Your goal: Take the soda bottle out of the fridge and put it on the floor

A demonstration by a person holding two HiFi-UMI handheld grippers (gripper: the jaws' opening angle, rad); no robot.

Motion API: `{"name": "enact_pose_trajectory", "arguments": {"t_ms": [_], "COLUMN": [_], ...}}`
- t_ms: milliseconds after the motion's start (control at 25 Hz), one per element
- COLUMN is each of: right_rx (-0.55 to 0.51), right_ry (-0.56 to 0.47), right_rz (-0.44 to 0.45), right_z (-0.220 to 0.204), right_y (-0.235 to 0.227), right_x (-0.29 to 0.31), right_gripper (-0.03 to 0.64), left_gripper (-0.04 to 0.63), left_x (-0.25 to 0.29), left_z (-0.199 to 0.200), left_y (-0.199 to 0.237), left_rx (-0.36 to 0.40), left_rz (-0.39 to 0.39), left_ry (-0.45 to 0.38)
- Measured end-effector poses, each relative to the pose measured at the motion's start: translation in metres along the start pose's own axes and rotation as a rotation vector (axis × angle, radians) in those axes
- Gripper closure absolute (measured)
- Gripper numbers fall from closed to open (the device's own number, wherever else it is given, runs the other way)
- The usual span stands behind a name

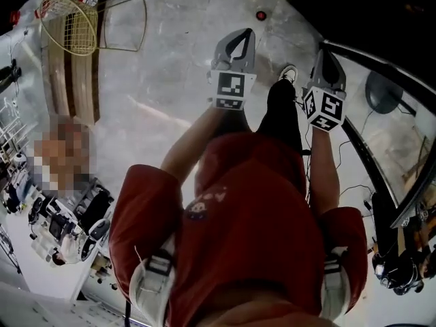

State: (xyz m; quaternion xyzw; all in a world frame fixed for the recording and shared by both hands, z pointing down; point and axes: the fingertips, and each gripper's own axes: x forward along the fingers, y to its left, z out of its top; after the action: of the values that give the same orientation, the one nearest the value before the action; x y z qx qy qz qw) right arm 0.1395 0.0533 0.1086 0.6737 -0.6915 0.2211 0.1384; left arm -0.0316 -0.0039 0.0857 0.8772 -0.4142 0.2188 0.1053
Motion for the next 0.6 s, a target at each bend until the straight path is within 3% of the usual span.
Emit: {"name": "enact_pose_trajectory", "arguments": {"t_ms": [400,600], "right_rx": [-0.081,-0.051], "right_ry": [-0.093,-0.178], "right_rz": [-0.011,-0.022], "right_z": [0.094,0.132], "right_y": [0.012,0.009], "right_x": [-0.090,-0.106], "right_gripper": [0.615,0.615], "left_gripper": [0.595,0.595], "left_x": [-0.059,-0.073], "left_z": [0.100,0.131], "left_y": [-0.009,-0.008], "left_rx": [-0.007,0.103], "left_rz": [-0.009,-0.013], "left_ry": [-0.114,-0.157]}}
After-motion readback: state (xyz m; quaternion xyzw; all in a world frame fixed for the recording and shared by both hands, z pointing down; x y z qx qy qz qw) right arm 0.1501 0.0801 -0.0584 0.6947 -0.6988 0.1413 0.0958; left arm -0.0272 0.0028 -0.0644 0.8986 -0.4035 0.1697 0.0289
